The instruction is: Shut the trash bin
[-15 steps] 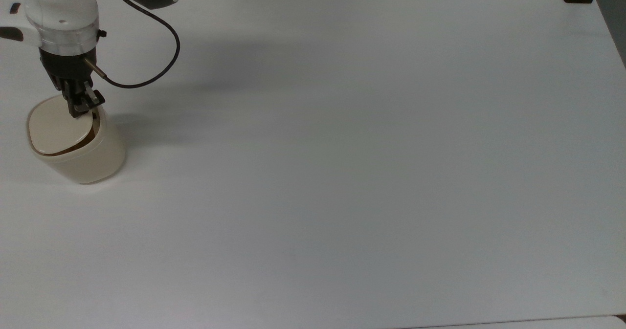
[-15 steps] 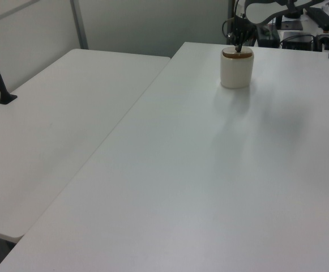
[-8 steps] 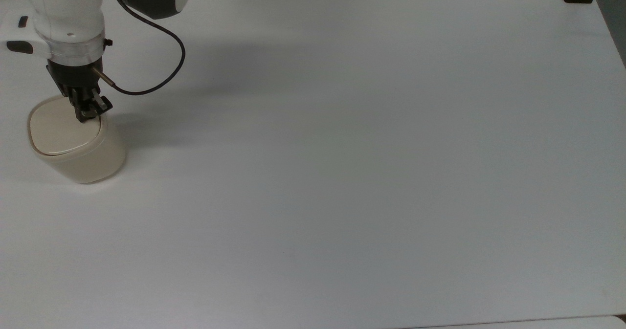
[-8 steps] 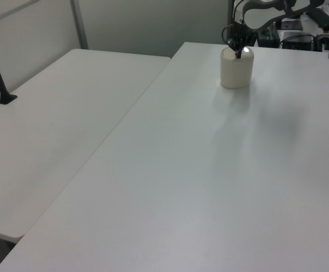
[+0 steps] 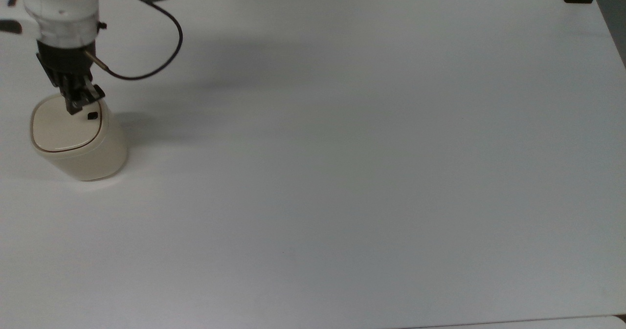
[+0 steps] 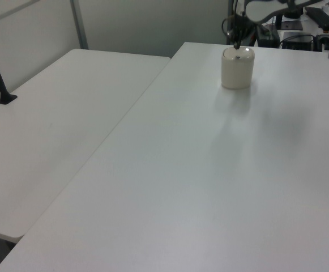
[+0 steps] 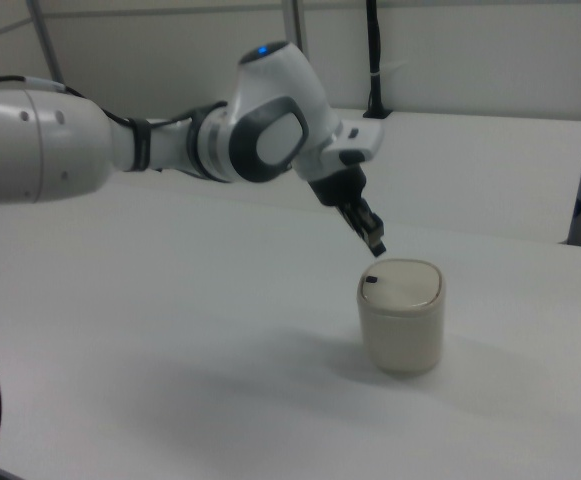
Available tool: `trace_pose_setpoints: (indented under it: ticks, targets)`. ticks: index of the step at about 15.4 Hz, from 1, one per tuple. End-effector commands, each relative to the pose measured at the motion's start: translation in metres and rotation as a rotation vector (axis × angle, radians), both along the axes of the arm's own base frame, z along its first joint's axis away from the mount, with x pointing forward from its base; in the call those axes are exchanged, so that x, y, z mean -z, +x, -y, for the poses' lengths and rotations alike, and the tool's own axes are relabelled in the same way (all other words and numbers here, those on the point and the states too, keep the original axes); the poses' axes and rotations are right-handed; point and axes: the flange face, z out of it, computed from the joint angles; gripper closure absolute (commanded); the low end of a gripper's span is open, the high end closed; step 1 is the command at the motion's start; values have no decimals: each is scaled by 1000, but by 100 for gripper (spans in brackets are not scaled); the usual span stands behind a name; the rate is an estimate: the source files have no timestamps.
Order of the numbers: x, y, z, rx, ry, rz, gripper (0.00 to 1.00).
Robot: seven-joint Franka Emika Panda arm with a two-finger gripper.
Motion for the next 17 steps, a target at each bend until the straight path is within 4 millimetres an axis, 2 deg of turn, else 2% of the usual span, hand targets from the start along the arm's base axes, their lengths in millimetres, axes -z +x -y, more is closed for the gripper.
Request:
trace_pose_setpoints:
  ticks: [1, 3, 4, 6, 7, 8, 9, 10, 13, 17]
  targets:
    - [-53, -22, -34, -34, 62, 25, 100]
    - [-61, -20, -87, -131, 130, -18, 94]
    - [-63, -24, -109, -180, 171, -63, 89]
    - [-70, -32, -165, -357, 245, -149, 80]
    - [-74, -39, -186, -419, 271, -188, 79]
    - [-81, -48, -207, -470, 287, -221, 71]
    - [-90, -59, -221, -508, 310, -250, 6]
    - [-93, -64, -231, -527, 316, -270, 0]
    - [-90, -73, -241, -618, 325, -347, 0]
    - [-95, -74, -234, -616, 319, -351, 0]
